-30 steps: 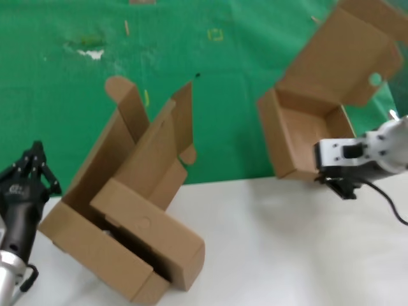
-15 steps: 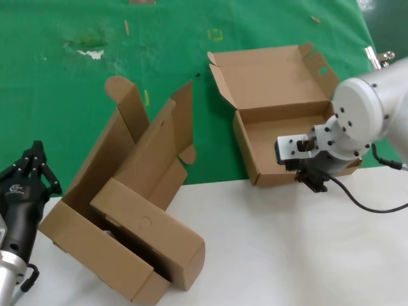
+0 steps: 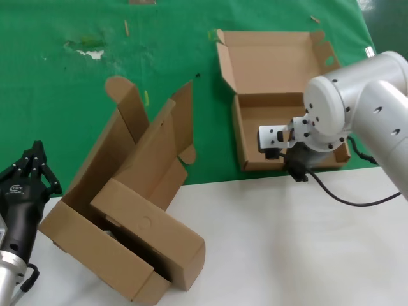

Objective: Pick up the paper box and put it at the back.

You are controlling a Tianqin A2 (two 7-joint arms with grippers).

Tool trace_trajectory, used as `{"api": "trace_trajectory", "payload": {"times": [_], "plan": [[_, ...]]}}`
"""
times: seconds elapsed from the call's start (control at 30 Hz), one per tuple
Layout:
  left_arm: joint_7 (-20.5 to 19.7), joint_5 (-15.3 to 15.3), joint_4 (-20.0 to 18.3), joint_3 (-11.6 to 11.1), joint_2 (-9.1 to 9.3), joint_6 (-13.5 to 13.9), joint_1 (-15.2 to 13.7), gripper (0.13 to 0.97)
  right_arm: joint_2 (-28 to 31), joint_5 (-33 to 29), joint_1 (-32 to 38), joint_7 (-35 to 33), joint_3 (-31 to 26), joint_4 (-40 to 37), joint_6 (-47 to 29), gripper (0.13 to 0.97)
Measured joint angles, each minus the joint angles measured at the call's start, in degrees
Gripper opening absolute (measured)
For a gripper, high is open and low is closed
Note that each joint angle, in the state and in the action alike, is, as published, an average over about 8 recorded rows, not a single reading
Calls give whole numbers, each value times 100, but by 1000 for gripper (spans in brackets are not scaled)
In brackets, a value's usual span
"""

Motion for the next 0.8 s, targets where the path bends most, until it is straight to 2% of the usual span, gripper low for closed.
{"api": "trace_trajectory", "payload": {"times": [0.4, 0.7, 0.8], "plan": [[0, 0, 0, 0, 0, 0, 0, 140, -174, -25, 97, 215, -122, -277, 85, 137], [0, 0, 0, 0, 0, 0, 0, 140, -72, -30, 116, 424, -128, 10, -81, 166], [0, 0, 0, 0, 0, 0, 0, 140, 28, 6, 64, 454, -113, 240, -204, 201]]}}
